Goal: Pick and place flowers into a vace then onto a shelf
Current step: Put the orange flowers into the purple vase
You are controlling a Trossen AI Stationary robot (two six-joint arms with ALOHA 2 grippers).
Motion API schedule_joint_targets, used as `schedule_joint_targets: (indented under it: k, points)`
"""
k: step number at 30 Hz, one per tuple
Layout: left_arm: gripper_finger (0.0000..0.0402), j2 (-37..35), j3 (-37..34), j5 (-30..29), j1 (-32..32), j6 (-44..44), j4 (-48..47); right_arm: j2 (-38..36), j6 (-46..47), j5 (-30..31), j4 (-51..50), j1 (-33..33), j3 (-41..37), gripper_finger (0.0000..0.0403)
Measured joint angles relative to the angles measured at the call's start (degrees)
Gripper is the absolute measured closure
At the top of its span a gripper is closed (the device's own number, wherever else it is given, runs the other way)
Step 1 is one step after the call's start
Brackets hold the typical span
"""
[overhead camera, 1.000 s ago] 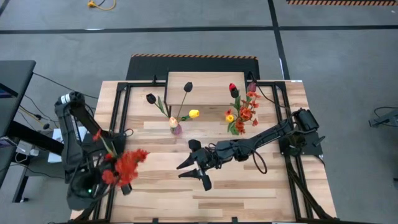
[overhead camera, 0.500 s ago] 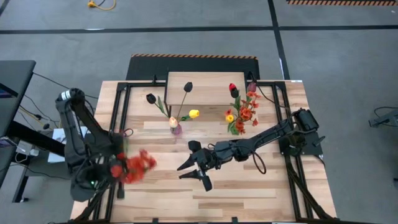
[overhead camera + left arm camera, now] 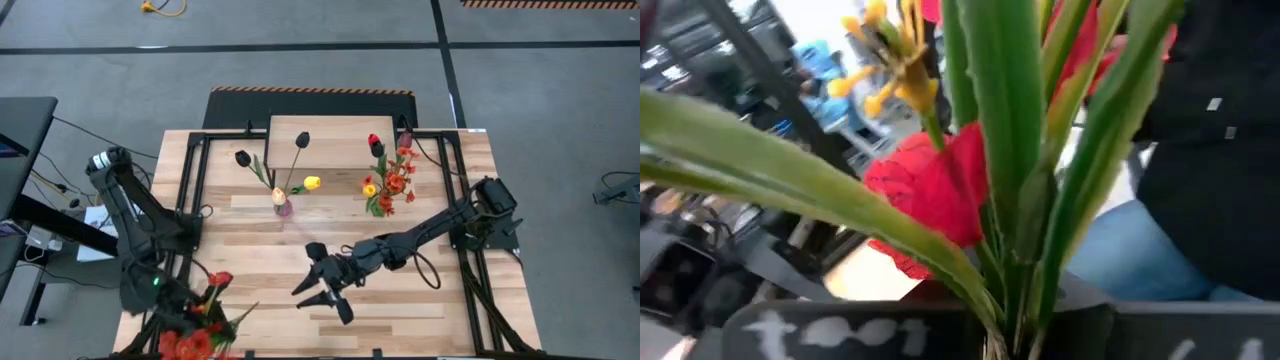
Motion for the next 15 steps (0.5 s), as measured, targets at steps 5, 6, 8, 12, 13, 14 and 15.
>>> schedule_joint_targets:
  k: [5,6,8,12,13,14,15]
  points:
    - [0.0401,-4.43,0.19,17.25,10.09,4.23,-5.14,-0.67,-1.82,0.46,-0.74,1.96,0.0,0.0282]
    - [0.0401,-5.26,0.19,20.4,12.16,4.57,-6.45,-0.64,-1.92,0.46,-1.0,2.28,0.0,0.0282]
    - [0.0401,-7.22,0.19,26.81,16.34,5.63,-8.8,-0.62,-2.01,0.48,-1.0,2.82,0.0,0.0282]
    - [0.0401,-10.83,0.19,39.64,24.39,7.87,-12.7,-0.62,-2.02,0.79,-1.01,3.27,0.0,0.0282]
    - [0.0401,-11.81,0.19,41.97,26.22,7.96,-13.42,-0.62,-2.03,1.25,-0.97,3.27,0.0,0.0282]
    - [0.0401,-12.83,0.19,43.69,28.01,7.98,-14.0,-0.62,-2.03,2.14,-0.91,3.31,0.0,0.0282]
    - [0.0401,-13.97,0.19,44.78,29.85,8.02,-14.94,-0.62,-2.03,3.27,-0.94,3.42,0.0,0.0282]
